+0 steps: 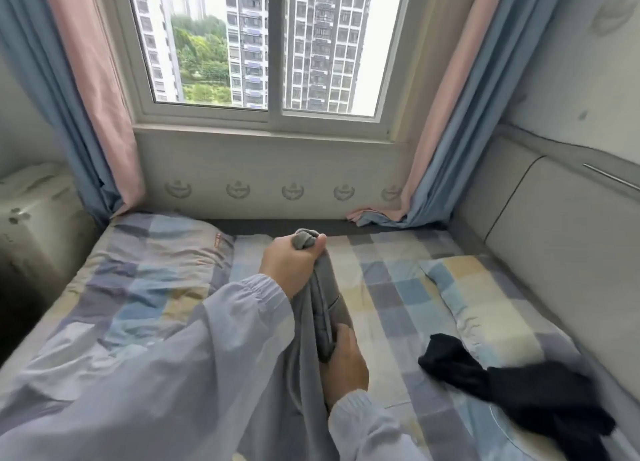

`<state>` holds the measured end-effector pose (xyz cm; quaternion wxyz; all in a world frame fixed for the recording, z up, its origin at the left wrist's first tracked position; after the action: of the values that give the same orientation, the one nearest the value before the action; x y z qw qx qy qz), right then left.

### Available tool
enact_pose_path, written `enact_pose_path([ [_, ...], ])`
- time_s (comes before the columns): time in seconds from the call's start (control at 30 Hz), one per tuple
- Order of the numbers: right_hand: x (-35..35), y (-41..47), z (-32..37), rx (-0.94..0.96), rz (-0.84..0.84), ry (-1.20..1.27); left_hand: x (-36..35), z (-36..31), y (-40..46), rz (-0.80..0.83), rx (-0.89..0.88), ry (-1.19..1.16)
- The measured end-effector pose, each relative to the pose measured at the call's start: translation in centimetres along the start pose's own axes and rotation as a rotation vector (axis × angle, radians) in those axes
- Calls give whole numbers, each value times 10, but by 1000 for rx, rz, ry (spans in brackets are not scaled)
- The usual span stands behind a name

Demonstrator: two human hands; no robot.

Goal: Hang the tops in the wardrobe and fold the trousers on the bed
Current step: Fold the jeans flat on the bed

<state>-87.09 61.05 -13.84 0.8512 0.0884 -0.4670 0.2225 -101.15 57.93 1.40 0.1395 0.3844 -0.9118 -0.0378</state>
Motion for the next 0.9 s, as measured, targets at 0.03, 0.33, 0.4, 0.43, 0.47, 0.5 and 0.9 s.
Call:
enact_pose_path([
  [0.03, -1, 0, -8, -22, 9, -20, 6, 0, 0, -21, 4, 2],
  [0.33, 104, 68, -34, -190, -160, -5, 131, 9, 33, 58, 30, 313],
  [0.4, 139, 91, -9, -150, -226, -69, 159, 9, 36, 105, 16, 474],
  [0.43, 153, 98, 5, -108, -254, -108, 172, 9, 35, 113, 13, 552],
  [0.47, 168, 102, 20, -57, -284, -162, 184, 9, 34, 104, 1, 617],
  [0.5, 180, 102, 36, 0, -310, -227, 196, 8, 31, 78, -20, 676],
  [0.9, 245, 28, 154, 488, -418, -398, 345, 10, -47, -373, -54, 884],
])
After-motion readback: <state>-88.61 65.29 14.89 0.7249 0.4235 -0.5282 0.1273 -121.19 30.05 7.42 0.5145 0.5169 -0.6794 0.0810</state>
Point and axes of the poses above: each hand's wrist, its own y-axis towards the middle knuckle, its own x-axis out of the back of the hand, z = x × y, the point moved 6 cm from there along y, towards the middle knuckle, and after that the axes turned 8 degrees about -y, right-handed, at the moved point
